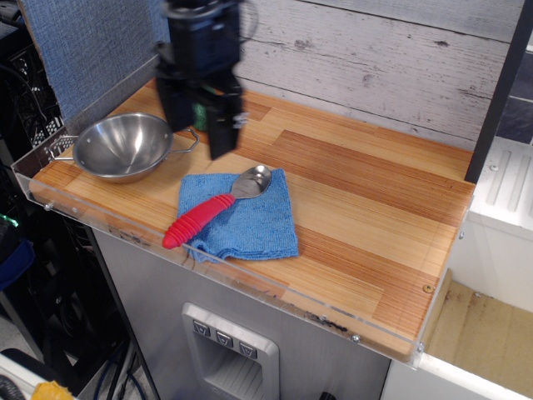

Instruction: Move the metal bowl to the other side of the counter

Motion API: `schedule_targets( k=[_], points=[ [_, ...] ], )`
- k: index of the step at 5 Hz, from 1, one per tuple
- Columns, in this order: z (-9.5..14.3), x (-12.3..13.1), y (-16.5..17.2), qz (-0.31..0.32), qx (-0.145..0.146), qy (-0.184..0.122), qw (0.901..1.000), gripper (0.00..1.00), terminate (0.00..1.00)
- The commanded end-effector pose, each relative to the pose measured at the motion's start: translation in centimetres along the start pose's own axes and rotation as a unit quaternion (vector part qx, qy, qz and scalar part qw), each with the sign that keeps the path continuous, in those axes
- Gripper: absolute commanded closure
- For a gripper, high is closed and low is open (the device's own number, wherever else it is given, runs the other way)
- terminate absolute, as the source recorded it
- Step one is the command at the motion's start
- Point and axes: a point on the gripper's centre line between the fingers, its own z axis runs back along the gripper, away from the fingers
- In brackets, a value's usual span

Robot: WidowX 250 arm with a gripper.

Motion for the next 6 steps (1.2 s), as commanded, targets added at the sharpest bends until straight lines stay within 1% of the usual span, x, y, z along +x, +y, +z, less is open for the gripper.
schedule_targets(
  k=[1, 2, 3, 4, 5, 6],
  points=[
    [0.3, -0.8, 5.1, 0.034, 0.031, -0.043, 0.9980, 0.00, 0.00],
    [-0.4, -1.1, 5.5, 0.041, 0.033, -0.044, 0.9976, 0.00, 0.00],
    [-1.8, -0.6, 5.1, 0.033, 0.039, -0.040, 0.9979, 0.00, 0.00],
    [-3.5, -0.3, 5.0, 0.029, 0.043, -0.027, 0.9983, 0.00, 0.00],
    [-5.2, -0.1, 5.5, 0.031, 0.040, -0.010, 0.9987, 0.00, 0.00],
    [-6.4, 0.0, 6.3, 0.035, 0.039, 0.005, 0.9986, 0.00, 0.00]
  ],
)
